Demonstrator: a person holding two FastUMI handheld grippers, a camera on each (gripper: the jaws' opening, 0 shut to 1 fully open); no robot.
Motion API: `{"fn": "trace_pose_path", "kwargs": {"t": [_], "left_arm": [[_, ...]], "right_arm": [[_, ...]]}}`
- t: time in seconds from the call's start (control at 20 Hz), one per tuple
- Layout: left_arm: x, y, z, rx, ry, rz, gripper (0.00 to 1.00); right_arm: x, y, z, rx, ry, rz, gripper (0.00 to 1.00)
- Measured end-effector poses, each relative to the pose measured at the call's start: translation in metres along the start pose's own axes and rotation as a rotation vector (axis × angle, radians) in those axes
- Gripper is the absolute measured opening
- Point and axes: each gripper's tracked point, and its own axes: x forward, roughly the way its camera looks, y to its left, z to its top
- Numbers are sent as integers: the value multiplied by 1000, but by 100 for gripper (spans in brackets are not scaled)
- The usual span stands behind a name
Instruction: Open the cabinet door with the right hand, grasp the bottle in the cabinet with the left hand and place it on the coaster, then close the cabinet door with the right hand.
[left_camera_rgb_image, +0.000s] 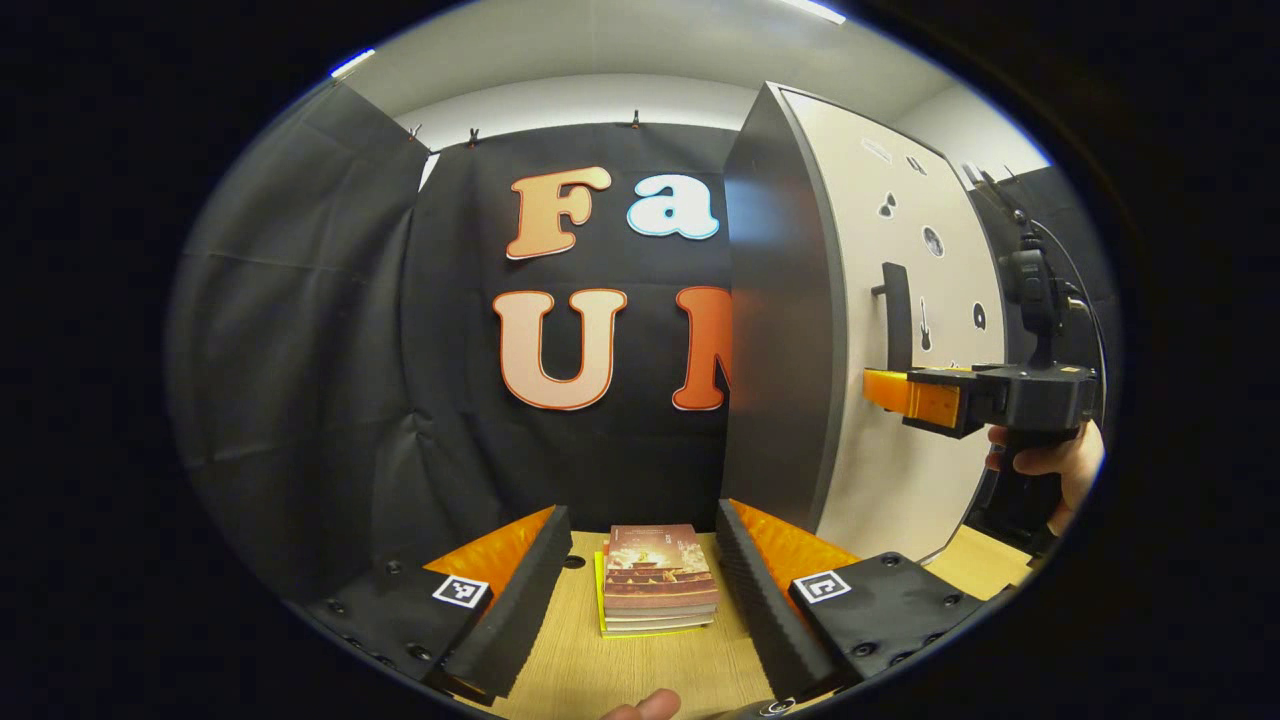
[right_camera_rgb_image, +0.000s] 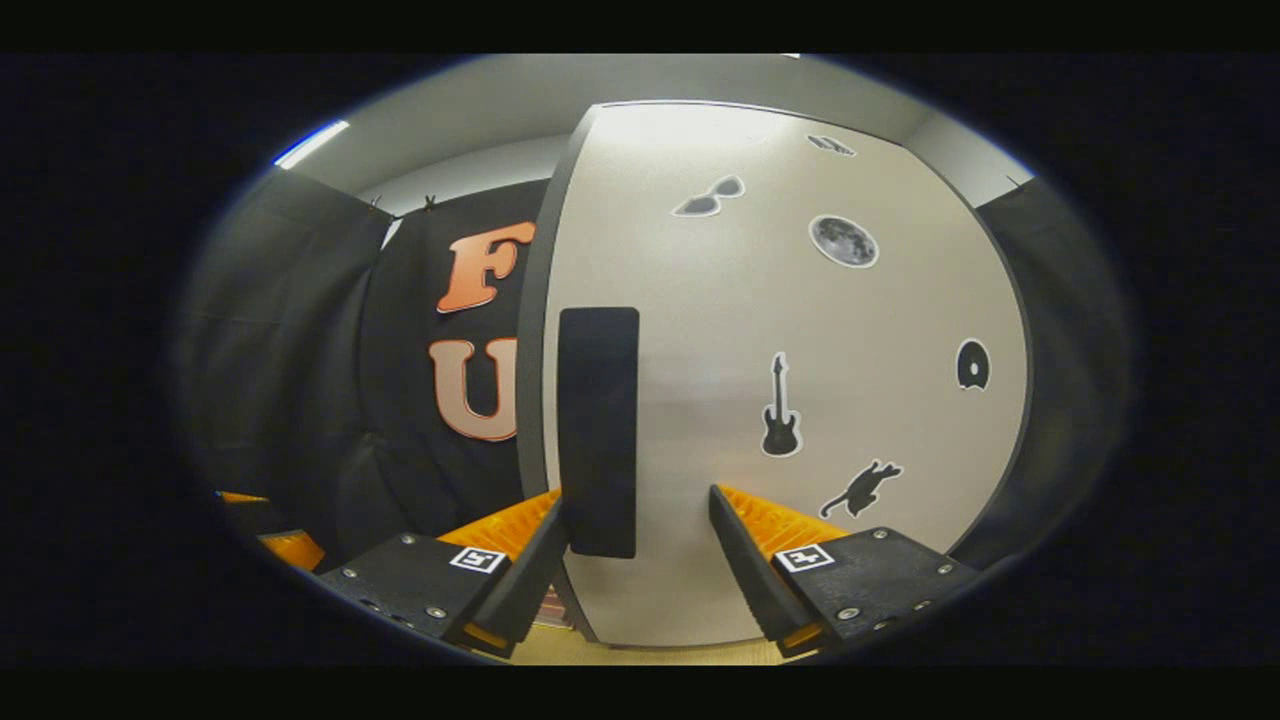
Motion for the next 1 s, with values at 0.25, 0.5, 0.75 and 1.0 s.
{"fn": "trace_pose_path", "kwargs": {"t": [0.25,0.5,0.75,1.0], "left_arm": [[-16,-7,15,3,-21,26,96],[-49,-32,33,6,-41,28,95],[-89,-65,50,-1,-60,23,95],[-127,-102,60,-6,-67,15,95]], "right_arm": [[-10,3,12,42,-24,35,84],[-72,2,22,59,-32,70,85],[-152,-24,21,53,-4,46,86],[-230,-69,14,24,31,-44,86]]}}
